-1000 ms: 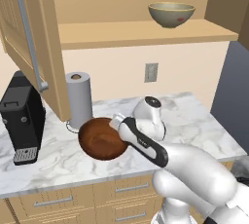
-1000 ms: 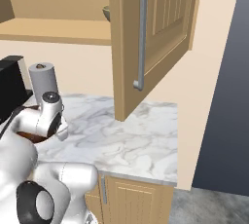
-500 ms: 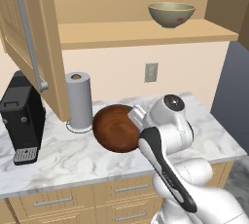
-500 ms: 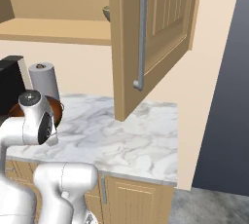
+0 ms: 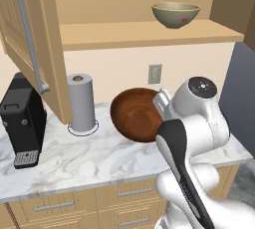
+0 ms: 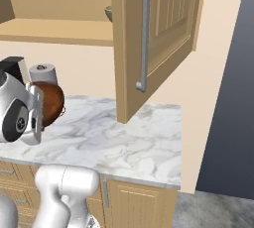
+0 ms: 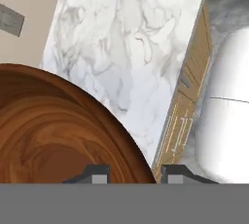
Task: Open the cabinet. Pick the bowls from the counter and place them in the cabinet. Then close the cabinet.
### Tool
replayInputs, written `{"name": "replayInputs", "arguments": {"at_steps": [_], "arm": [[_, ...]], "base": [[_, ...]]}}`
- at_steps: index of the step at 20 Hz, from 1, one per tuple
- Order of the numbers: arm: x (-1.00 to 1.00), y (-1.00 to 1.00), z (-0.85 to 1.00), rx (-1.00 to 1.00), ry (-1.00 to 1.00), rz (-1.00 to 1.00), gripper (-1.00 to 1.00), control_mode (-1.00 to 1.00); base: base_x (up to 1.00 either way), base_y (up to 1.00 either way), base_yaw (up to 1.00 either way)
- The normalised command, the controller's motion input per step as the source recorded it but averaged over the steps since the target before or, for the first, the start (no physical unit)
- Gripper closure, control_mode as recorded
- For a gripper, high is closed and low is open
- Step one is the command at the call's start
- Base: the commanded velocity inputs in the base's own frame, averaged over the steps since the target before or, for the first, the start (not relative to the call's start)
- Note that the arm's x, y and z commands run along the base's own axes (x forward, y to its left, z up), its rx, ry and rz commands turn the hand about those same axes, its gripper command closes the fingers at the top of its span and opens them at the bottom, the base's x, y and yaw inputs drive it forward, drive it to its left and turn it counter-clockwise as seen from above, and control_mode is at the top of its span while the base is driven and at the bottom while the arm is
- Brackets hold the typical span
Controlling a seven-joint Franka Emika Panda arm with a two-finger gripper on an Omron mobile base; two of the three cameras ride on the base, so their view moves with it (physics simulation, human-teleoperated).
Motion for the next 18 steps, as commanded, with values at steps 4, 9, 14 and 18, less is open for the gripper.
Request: {"name": "replayInputs", "arguments": {"at_steps": [4, 9, 14, 18], "arm": [[-0.89, -0.06, 1.00, 0.11, 0.03, -0.12, 1.00, -1.00], [-0.65, -0.18, 1.00, 0.06, 0.01, -0.09, 1.00, -1.00], [-0.13, -0.26, 0.96, 0.02, 0.01, -0.03, 1.00, -1.00], [0.00, -0.01, 0.69, 0.00, -0.05, -0.01, 1.00, -1.00]], "base": [[0.00, 0.00, 0.00], [0.00, 0.00, 0.00], [0.00, 0.00, 0.00], [0.00, 0.00, 0.00]]}}
